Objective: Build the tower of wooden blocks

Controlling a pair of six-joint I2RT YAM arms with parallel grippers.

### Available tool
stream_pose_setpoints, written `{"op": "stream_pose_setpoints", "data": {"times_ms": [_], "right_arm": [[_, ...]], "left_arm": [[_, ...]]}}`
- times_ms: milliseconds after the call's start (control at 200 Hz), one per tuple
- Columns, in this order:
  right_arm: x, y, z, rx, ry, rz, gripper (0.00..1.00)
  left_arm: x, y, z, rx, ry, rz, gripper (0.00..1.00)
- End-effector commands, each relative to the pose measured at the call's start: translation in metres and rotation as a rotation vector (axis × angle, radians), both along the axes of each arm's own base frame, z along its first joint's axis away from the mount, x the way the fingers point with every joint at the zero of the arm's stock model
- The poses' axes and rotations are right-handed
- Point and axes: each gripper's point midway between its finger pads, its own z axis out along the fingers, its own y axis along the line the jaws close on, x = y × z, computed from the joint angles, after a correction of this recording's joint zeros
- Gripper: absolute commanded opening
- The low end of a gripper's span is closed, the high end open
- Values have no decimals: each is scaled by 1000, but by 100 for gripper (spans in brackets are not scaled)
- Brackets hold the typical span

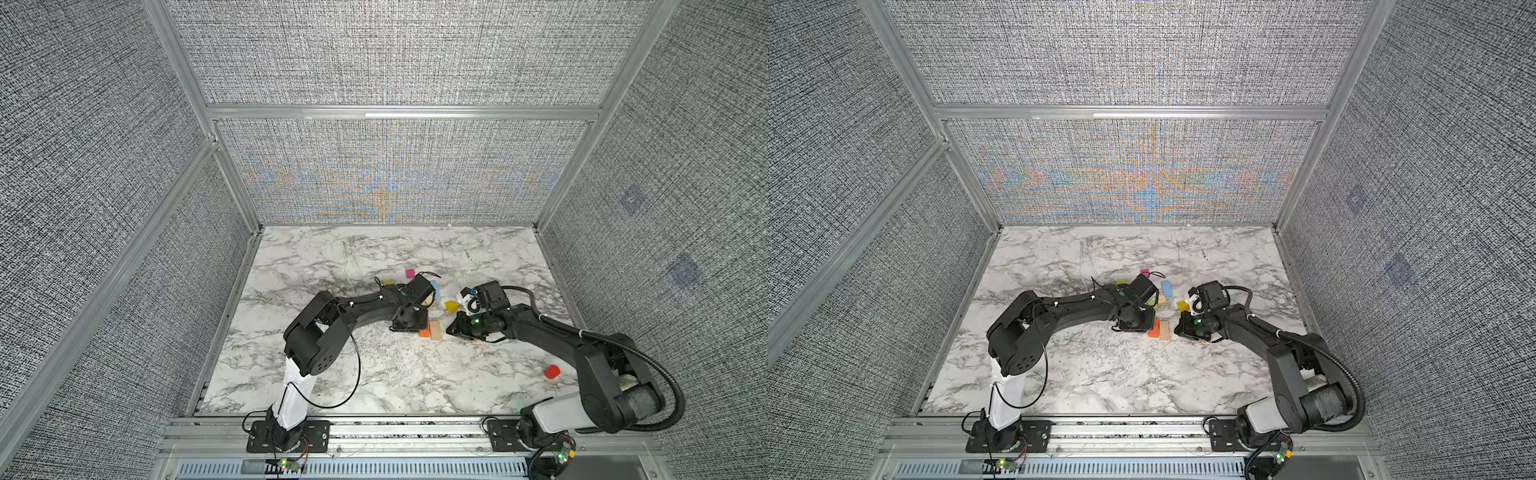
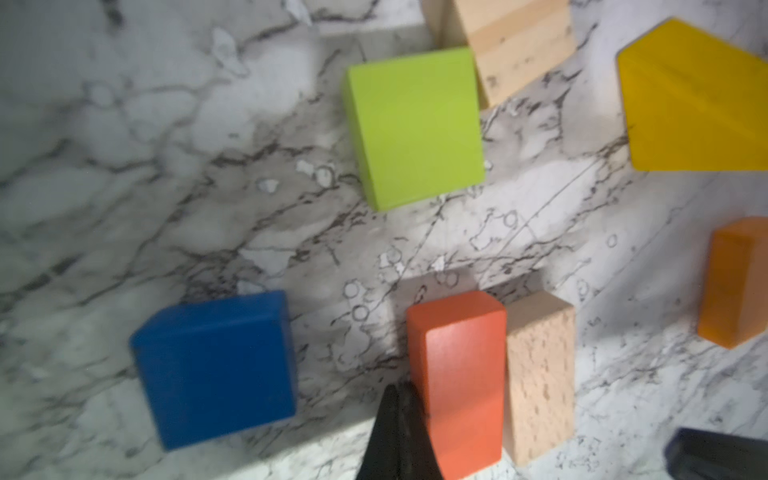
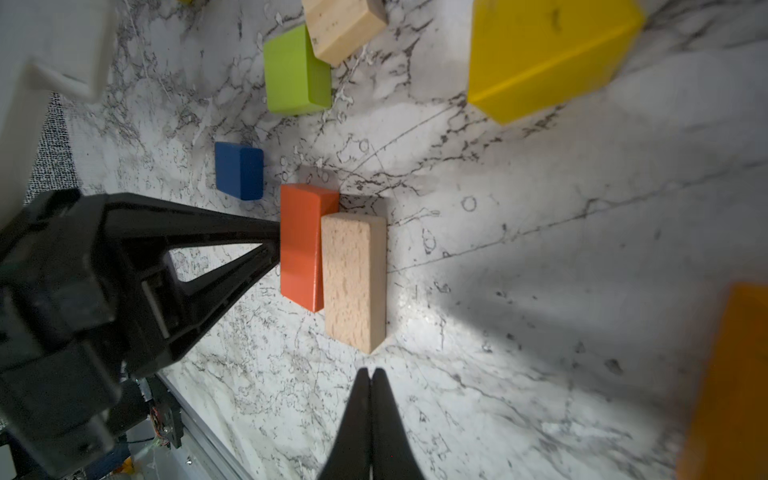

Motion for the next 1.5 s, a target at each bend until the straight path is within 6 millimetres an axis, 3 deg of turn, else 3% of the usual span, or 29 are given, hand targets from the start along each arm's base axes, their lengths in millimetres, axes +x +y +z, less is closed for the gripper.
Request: {"op": "stream_pose_setpoints", "data": {"times_ms": [0, 910, 1165, 1200, 1496], "right_arm": [[5, 3, -4, 2, -3, -1, 0], [22, 7, -18, -27, 18, -16, 0], [26, 11, -18, -26, 21, -12, 0], [26, 11, -18, -25, 20, -10, 0], [29, 9, -14, -50, 12, -6, 0]], "left_arm": [[-4, 1, -7, 0, 19, 2, 0], [-11, 5, 6, -36, 13, 15, 0], [-14, 9, 2, -30, 21, 19, 0], [-12, 7, 14, -49, 3, 20, 0], [-10, 11, 26, -37, -20, 19, 0]]}}
